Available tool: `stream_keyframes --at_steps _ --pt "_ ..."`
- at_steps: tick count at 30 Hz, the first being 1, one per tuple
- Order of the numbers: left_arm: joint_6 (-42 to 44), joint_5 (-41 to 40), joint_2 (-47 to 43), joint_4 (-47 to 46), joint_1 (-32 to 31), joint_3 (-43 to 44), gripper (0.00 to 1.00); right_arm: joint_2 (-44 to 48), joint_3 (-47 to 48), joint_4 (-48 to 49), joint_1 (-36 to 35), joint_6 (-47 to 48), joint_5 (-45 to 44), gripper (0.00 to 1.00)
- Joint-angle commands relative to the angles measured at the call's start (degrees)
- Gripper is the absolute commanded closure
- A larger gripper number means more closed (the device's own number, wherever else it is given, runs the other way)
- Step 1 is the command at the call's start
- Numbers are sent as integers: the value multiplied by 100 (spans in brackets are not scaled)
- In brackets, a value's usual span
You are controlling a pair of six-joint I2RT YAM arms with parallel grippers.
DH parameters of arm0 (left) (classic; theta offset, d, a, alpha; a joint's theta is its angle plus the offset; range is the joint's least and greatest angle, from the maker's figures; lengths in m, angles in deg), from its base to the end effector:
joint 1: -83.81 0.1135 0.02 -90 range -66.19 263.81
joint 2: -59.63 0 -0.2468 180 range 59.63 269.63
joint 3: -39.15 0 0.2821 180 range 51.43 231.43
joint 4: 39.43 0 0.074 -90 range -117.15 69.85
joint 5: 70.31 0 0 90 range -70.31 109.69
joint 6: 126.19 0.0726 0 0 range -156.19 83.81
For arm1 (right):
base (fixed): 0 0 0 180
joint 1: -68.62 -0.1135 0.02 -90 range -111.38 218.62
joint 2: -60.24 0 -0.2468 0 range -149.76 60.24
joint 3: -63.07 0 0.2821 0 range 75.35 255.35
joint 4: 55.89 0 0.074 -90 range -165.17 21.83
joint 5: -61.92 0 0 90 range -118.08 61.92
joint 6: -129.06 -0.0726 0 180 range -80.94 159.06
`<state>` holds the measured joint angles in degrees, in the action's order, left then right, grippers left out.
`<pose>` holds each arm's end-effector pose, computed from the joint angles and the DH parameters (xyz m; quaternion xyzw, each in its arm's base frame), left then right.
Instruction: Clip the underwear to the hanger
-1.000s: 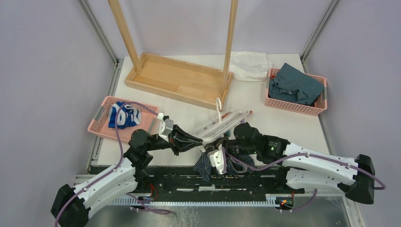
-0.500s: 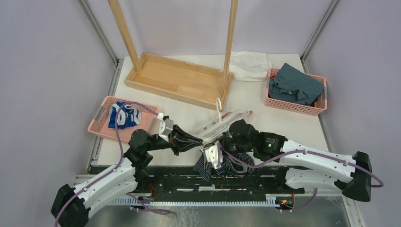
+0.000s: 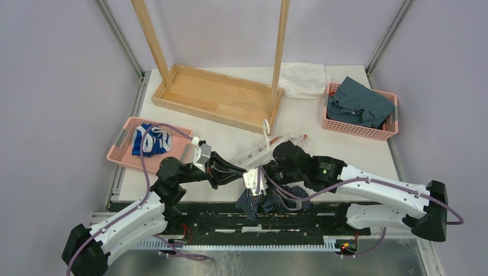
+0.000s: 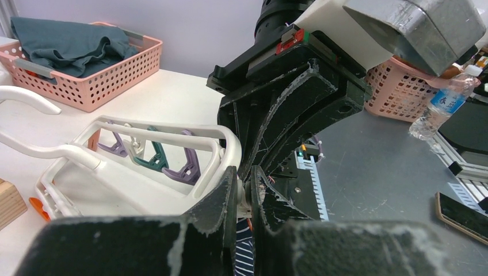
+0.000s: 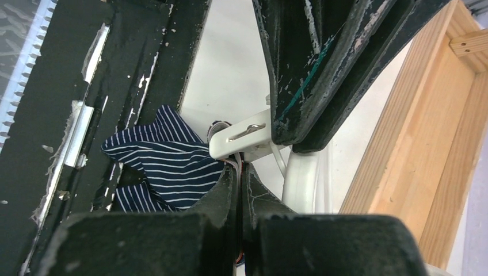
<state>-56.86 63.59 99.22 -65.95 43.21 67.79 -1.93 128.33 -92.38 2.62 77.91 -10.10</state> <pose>0.1407 -0.1869 0.2511 0.3903 0.5010 -0.5709 0.5204 0.1039 0.2886 0.2682 -0.7344 0.4716 0.2437 0.4229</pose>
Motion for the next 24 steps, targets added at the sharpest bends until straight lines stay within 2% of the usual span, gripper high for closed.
stream_keyframes --at_steps 1,13,24 --pt "70 -28 -33 -83 -18 297 97 -56 450 19 -45 -445 206 100" --pt "106 -65 -72 -16 -14 297 97 -206 707 -254 -48 -1278 338 100" --pt "124 -118 -91 31 -14 305 97 -347 694 -393 -45 -1507 589 100"
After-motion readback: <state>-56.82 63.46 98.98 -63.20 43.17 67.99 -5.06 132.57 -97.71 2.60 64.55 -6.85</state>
